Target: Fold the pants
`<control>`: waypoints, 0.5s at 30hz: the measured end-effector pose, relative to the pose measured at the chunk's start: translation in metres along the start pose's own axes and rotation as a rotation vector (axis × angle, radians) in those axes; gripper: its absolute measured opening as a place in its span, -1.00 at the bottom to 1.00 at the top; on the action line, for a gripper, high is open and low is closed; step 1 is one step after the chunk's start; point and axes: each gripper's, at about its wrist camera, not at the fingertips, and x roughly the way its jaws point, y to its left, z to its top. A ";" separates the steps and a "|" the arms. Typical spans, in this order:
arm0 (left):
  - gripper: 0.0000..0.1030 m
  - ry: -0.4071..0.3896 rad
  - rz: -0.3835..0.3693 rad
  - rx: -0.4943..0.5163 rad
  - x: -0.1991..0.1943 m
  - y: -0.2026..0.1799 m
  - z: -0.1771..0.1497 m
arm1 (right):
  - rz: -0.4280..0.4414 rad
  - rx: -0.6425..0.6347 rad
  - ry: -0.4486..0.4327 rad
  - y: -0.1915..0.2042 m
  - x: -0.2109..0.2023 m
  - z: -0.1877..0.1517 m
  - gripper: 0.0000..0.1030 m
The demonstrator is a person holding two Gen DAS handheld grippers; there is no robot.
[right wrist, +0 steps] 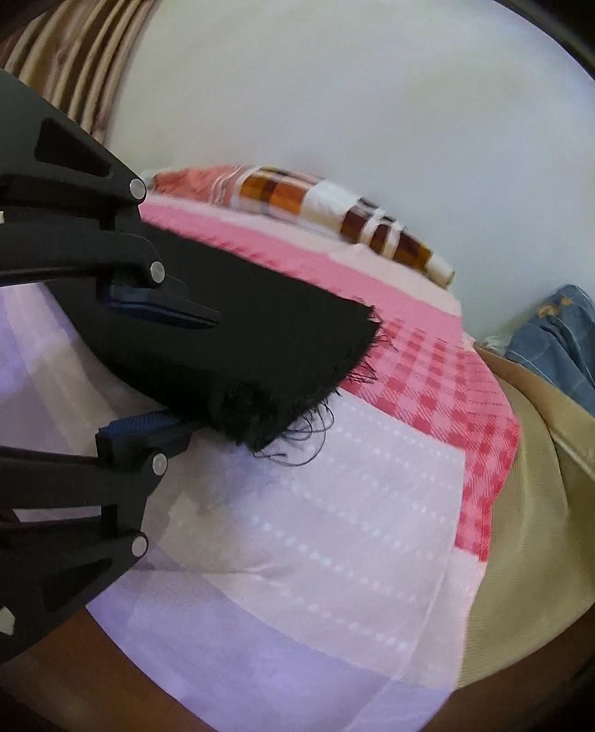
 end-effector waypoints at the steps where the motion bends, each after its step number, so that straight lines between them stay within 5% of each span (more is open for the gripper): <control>1: 0.86 0.003 -0.004 -0.001 0.001 0.000 -0.001 | 0.018 0.022 0.002 -0.003 0.000 0.002 -0.33; 5: 0.86 0.016 -0.007 -0.012 0.004 0.002 -0.002 | 0.054 0.054 -0.008 -0.008 0.002 0.003 -0.27; 8: 0.85 0.027 -0.019 -0.033 0.006 0.006 -0.003 | -0.013 0.004 0.003 -0.003 0.010 0.003 -0.78; 15: 0.86 0.028 0.015 -0.026 0.009 0.005 -0.004 | -0.021 -0.015 0.001 0.008 0.009 0.002 -0.84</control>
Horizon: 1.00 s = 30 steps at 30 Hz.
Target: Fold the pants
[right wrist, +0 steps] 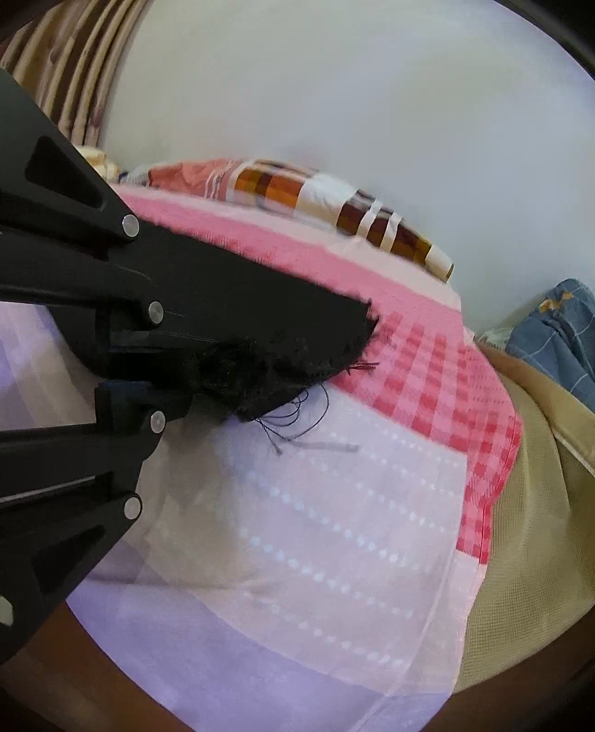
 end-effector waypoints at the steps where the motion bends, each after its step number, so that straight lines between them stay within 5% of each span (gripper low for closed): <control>1: 0.86 -0.005 0.016 0.002 0.000 0.000 0.000 | 0.005 -0.012 0.002 0.004 0.000 0.000 -0.84; 18: 0.86 -0.044 0.170 0.059 -0.001 0.004 0.001 | 0.056 0.015 0.016 0.015 0.003 0.001 -0.84; 30: 0.86 -0.036 0.211 0.102 0.002 -0.001 0.000 | 0.186 -0.062 0.121 0.097 0.032 -0.018 -0.84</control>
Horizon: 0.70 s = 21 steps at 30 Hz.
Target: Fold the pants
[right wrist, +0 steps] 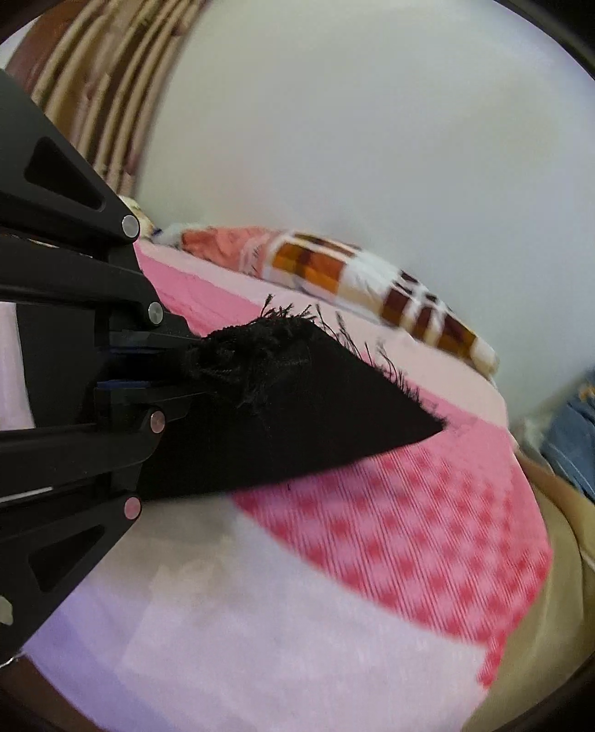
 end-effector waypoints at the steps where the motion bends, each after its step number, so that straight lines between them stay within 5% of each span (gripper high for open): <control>1: 0.86 0.000 -0.001 0.000 0.000 0.000 0.000 | 0.011 -0.004 0.012 0.006 0.006 -0.002 -0.84; 11: 0.86 0.005 -0.004 -0.037 0.001 0.015 0.004 | 0.091 0.006 0.113 0.042 0.054 -0.027 -0.84; 21: 0.86 0.021 -0.001 -0.017 0.004 0.011 0.002 | 0.165 -0.083 0.325 0.101 0.135 -0.085 -0.84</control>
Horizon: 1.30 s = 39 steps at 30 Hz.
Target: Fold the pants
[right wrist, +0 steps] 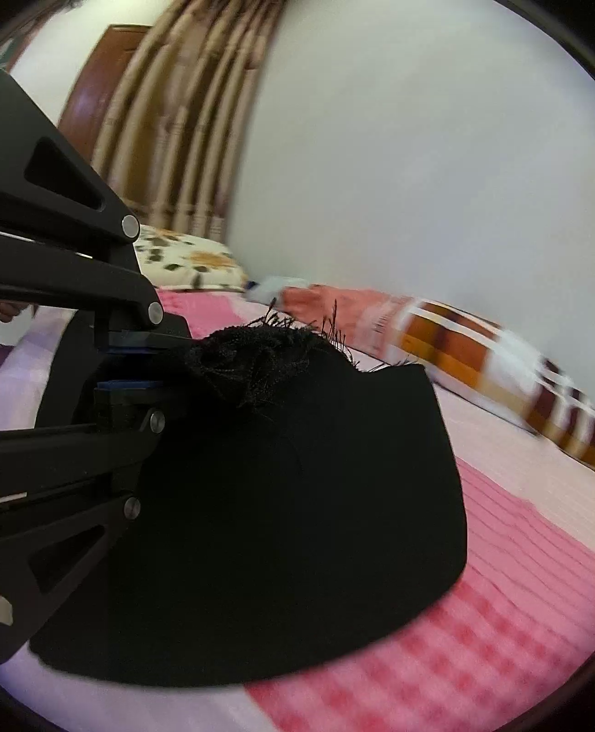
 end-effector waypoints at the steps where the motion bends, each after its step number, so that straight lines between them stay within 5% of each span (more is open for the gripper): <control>1: 0.86 0.002 0.000 0.003 0.000 -0.001 0.000 | 0.000 -0.005 0.017 0.003 0.008 -0.001 -0.84; 13: 0.86 0.041 -0.011 -0.003 0.009 0.000 -0.003 | -0.046 -0.097 0.252 0.024 0.102 -0.059 -0.83; 39: 0.86 0.066 0.000 0.036 0.017 -0.008 -0.007 | -0.139 -0.207 0.371 0.028 0.136 -0.093 -0.75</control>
